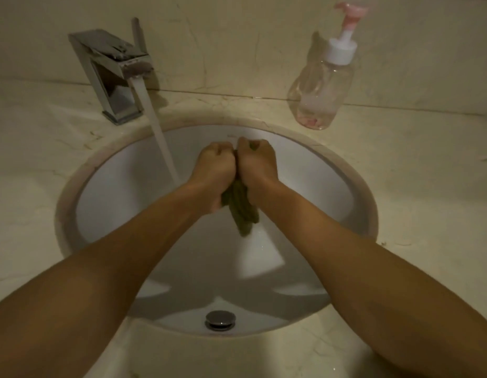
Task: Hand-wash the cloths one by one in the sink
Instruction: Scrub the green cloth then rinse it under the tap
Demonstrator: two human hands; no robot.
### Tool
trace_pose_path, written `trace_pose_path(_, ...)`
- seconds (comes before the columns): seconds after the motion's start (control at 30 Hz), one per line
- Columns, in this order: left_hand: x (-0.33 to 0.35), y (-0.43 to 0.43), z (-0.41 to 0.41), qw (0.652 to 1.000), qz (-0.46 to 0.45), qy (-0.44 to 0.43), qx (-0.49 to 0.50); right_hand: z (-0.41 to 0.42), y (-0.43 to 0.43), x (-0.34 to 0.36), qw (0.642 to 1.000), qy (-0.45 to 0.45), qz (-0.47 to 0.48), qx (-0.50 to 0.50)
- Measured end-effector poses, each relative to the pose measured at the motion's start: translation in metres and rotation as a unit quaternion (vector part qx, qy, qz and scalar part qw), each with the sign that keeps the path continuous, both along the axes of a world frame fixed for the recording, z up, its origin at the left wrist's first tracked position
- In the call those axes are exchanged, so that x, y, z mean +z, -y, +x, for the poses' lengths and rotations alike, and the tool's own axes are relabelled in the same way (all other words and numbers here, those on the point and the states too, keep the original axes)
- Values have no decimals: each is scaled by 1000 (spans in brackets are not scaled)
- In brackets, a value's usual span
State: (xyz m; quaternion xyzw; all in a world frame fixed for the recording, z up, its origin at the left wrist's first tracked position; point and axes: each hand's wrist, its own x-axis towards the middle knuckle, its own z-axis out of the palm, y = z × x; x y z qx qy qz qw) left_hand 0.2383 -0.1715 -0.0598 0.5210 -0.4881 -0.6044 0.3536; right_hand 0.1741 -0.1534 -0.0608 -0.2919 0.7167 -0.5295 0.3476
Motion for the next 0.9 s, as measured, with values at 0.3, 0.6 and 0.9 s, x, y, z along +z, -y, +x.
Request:
trace_pose_path(0.3,-3,-3,3,999,-5,14,-37,-7,6,0,998,-53,14,16)
trace_pose_path(0.6,6,6,7,996,55,-65,-24,-9,12,-8,993,-98,-13,65)
trace_pose_path(0.9,-35,50,42,767,-273,536,-223,-60,6,-36,840,-423,229,252)
